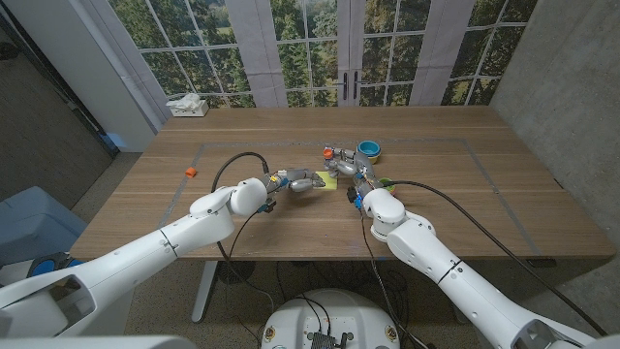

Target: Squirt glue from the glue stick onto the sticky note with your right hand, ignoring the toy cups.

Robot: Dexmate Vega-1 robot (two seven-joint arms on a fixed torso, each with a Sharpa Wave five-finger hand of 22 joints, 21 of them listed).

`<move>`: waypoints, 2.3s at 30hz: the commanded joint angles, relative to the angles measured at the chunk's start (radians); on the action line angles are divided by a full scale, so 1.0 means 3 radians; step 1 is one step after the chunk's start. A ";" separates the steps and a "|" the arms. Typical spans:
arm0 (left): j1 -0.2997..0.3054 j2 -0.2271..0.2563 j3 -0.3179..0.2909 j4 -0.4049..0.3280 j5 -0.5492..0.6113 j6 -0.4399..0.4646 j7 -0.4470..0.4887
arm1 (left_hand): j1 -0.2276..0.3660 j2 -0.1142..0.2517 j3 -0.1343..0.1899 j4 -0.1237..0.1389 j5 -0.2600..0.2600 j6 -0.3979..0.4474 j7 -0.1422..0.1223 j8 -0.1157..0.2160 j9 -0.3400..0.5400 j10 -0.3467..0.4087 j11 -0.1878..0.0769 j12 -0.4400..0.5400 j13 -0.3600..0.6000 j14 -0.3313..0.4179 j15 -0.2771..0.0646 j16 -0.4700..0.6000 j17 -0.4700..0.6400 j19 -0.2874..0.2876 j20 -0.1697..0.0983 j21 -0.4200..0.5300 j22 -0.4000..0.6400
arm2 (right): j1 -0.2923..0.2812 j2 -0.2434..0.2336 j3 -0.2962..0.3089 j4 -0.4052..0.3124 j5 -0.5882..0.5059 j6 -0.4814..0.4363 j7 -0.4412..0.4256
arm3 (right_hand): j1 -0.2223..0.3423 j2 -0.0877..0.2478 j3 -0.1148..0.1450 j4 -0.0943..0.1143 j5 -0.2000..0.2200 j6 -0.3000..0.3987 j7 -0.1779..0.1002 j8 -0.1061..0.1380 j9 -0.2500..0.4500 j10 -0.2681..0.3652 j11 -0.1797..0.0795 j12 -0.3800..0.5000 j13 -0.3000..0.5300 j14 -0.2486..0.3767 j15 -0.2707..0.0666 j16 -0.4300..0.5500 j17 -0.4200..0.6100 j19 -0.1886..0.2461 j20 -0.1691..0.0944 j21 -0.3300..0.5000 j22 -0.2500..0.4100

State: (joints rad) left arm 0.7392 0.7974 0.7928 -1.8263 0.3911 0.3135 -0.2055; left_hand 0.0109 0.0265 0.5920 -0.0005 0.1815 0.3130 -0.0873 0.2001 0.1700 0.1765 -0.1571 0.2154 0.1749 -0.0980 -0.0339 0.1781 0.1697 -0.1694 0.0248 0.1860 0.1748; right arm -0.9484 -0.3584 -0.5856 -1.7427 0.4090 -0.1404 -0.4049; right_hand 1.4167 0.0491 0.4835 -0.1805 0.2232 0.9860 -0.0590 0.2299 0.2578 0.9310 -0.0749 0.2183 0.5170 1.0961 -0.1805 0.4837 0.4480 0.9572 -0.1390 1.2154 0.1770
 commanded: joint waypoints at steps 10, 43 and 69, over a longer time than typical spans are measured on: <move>-0.0041 -0.0009 0.0022 0.0013 0.0014 0.0022 -0.0021 | -0.0017 0.0019 -0.0020 -0.0005 0.0015 0.0093 0.0052 -0.0011 0.0009 0.0048 -0.0006 -0.0020 0.0010 0.0002 -0.0072 0.0020 0.0007 -0.0008 0.0001 0.0026 0.0006 | 0.0166 0.0054 -0.0015 0.0266 0.0206 -0.0057 -0.0010 | -0.0014 0.0040 0.0047 0.0035 0.0030 0.0414 0.0393 0.0023 0.0009 0.0238 0.0212 0.0018 0.0017 0.0071 -0.0114 -0.0007 0.0018 0.0031 -0.0298 -0.0011 0.0010; -0.0089 -0.0037 0.0056 0.0066 0.0033 0.0028 -0.0058 | -0.0020 0.0024 -0.0038 -0.0002 0.0016 0.0105 0.0097 -0.0036 0.0010 0.0055 0.0010 -0.0045 0.0012 0.0003 -0.0074 0.0016 0.0008 -0.0010 -0.0001 0.0027 0.0006 | 0.0129 -0.0032 0.0017 0.0038 0.0499 -0.0477 -0.0148 | -0.0023 0.0029 0.0059 0.0022 0.0057 0.0429 0.0443 0.0023 0.0037 0.0276 0.0288 0.0017 0.0012 0.0100 -0.0117 -0.0025 0.0013 0.0054 -0.0295 -0.0018 0.0008; -0.0157 -0.0103 0.0144 0.0093 0.0137 0.0075 -0.0113 | -0.0023 0.0013 -0.0056 -0.0002 0.0014 0.0080 0.0110 -0.0053 0.0010 0.0037 0.0015 -0.0062 0.0013 0.0003 -0.0080 0.0015 0.0008 -0.0010 -0.0008 0.0028 0.0005 | 0.0134 -0.0194 0.0075 -0.0182 0.0838 -0.0772 -0.0040 | -0.0037 0.0022 0.0071 0.0023 0.0100 0.0469 0.0498 0.0021 0.0039 0.0334 0.0338 0.0020 -0.0007 0.0166 -0.0111 -0.0031 -0.0005 0.0101 -0.0292 -0.0010 0.0007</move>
State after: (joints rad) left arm 0.6995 0.7759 0.8243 -1.8023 0.4220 0.3280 -0.2303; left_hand 0.0109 0.0265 0.5767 0.0008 0.1815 0.3149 -0.0779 0.1809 0.1701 0.1852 -0.1591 0.1956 0.1748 -0.0980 -0.0339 0.1781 0.1697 -0.1694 0.0248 0.1860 0.1748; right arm -0.9065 -0.3944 -0.5747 -1.7673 0.6046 -0.3329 -0.4404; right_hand 1.4041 0.0514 0.4876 -0.1846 0.2480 0.9930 -0.0444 0.2313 0.2669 0.9305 -0.0747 0.2187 0.5116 1.1102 -0.1841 0.4790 0.4449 0.9791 -0.1466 1.2154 0.1772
